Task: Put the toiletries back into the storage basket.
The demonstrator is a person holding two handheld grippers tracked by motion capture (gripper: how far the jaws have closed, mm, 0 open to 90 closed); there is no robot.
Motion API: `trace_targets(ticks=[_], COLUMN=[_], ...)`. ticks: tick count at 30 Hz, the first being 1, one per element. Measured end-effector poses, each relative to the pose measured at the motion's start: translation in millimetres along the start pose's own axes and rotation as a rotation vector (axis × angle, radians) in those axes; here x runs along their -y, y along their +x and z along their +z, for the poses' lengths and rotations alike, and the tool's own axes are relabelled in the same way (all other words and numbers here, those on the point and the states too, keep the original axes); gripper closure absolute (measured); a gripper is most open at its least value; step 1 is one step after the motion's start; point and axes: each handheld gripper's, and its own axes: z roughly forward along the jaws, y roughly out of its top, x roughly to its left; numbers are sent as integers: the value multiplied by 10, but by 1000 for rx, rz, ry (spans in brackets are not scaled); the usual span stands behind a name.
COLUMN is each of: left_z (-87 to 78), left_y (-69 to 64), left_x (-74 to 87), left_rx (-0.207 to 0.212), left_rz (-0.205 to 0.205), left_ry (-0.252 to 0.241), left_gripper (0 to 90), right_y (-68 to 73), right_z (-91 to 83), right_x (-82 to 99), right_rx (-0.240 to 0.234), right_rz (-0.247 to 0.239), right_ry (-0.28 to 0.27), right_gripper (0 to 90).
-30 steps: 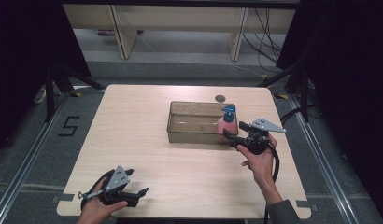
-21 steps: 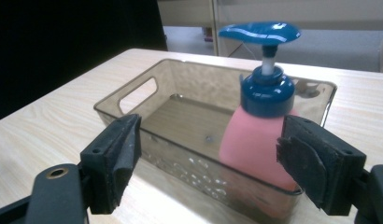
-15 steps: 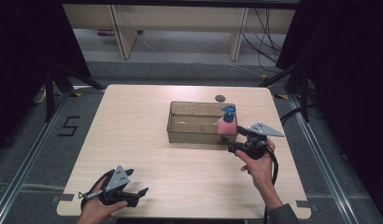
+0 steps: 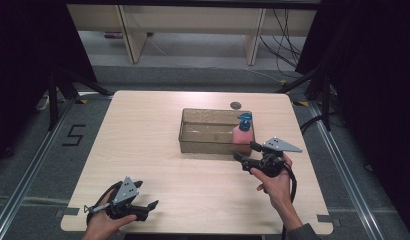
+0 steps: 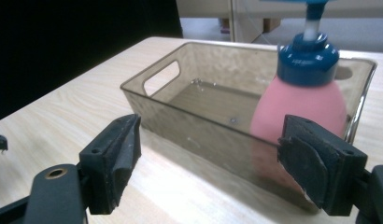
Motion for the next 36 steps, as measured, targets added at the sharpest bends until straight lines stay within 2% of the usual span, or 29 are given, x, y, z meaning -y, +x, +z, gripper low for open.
trace_targets(ticks=[2,4,5,6,7,8,9,10,12,13,14,15,16,17,18,19,20,21,22,23,24,26,28,29,30,32,33,36], left_z=[10,3,8,12,23,14,15,14,19,12,14,6,0,-6,4,-4,-6,-20,-25,-29,-16,-21,-10,-9,-19,-18,-17,-19], left_y=[-11,-5,-4,-1,-14,-2,-6,-7,-19,-8,-6,4,8,1,-22,-20,-16,7,11,1,-21,-17,-31,-29,-16,-15,-10,-13], left_x=[-1,-5,-8,-12,-12,-15,-14,-12,-4,-4,-5,-6,-6,-2,9,12,16,14,11,12,15,11,11,11,10,10,10,10], left_rx=[0,0,2,-3,2,5,5,5,2,-2,-5,-10,-7,1,4,-4,-2,-6,-7,-13,-4,-4,-3,7,1,2,-5,-5], left_rz=[-17,-4,-2,9,-5,17,15,15,-5,5,2,15,27,23,-8,-3,-3,23,29,22,-4,7,-5,-6,17,21,27,24], left_ry=[-14,0,1,6,-5,14,14,13,-2,4,-5,4,8,11,-7,0,-4,10,4,5,-15,-4,-16,-11,5,6,10,10], left_gripper=[154,154,154,154,154,154,154,154,154,154,154,154,153,153,154,153,153,153,154,154,153,154,153,154,153,154,154,154], right_y=[12,39,38,13,19,23,53,17,18,28,13,47,56,32,44,71,74,71,102,94,111,109,133,114,117,126,100,107], right_z=[0,9,13,23,27,25,-1,14,-7,-17,-23,-20,-31,-34,-37,-36,-50,-44,-54,-73,-76,-99,-127,-147,-157,-195,-204,-241], right_x=[24,53,65,77,94,102,110,118,120,124,126,139,141,146,149,159,162,173,179,188,200,213,241,246,266,298,306,338], right_rx=[-9,-27,-21,-9,-17,-24,-23,-35,-24,-21,-16,-16,-17,-25,-27,-23,-32,-31,-30,-39,-40,-44,-47,-41,-45,-52,-44,-45], right_rz=[8,40,35,-4,21,20,56,12,9,24,-3,35,44,-3,4,30,24,3,30,2,16,4,37,12,24,54,17,38], right_ry=[7,21,30,17,27,27,48,27,40,39,26,42,53,27,31,39,41,26,45,39,44,43,35,46,42,52,43,41], right_gripper=[217,217,218,217,218,218,218,217,216,216,216,217,216,216,216,216,217,216,216,215,215,215,212,213,215,215,215,215])
